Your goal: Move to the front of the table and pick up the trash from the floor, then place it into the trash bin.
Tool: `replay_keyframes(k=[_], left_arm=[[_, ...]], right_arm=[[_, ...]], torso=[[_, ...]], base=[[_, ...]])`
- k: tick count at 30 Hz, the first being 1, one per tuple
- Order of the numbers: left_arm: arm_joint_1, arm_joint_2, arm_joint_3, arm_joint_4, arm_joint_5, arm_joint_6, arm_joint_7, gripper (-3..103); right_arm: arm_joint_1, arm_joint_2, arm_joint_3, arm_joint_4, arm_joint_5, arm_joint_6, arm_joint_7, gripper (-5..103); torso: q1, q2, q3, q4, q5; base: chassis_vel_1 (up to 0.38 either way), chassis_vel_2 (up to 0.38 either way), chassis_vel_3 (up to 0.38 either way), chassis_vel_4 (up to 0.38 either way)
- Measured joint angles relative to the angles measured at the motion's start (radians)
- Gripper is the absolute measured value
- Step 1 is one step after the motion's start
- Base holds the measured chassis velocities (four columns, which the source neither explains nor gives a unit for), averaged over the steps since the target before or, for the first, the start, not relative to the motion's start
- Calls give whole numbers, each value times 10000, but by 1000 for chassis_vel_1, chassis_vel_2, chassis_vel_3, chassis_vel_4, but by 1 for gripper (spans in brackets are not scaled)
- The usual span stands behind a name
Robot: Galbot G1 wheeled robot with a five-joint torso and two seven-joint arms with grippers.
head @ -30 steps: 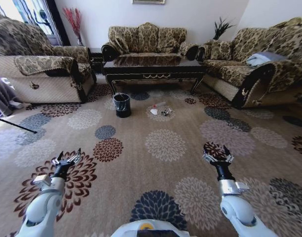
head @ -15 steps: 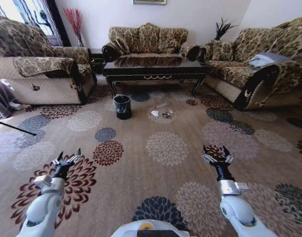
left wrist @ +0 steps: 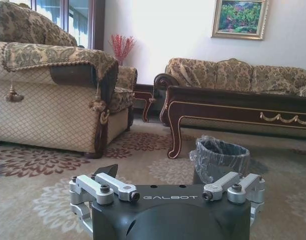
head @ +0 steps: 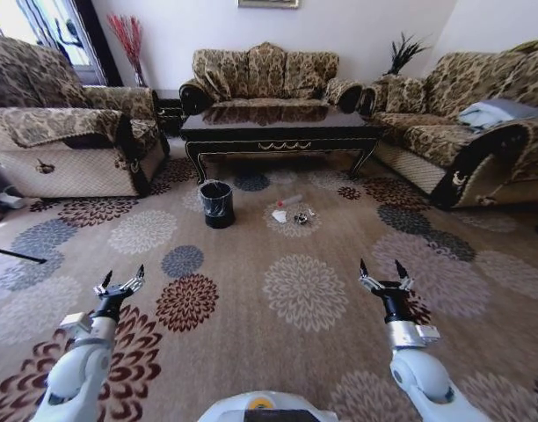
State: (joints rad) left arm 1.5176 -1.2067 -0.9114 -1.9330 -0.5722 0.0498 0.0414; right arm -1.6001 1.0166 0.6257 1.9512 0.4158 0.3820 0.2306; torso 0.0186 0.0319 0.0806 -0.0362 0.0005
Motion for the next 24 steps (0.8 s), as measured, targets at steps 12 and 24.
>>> replay_keyframes(k=[12, 24], left_arm=[[-91, 110, 39, 54, -104, -3, 11, 100], [-60, 207, 161, -61, -197, 89, -149, 100]], right_arm=[[15, -16, 41, -95, -14, 2, 18, 100], [40, -10, 281, 130, 19, -11, 43, 100]], torso=[[2, 10, 10, -3, 1], [1, 17, 16, -1, -5]], base=[[-359, 354, 374, -361], [-344, 349, 341, -364]])
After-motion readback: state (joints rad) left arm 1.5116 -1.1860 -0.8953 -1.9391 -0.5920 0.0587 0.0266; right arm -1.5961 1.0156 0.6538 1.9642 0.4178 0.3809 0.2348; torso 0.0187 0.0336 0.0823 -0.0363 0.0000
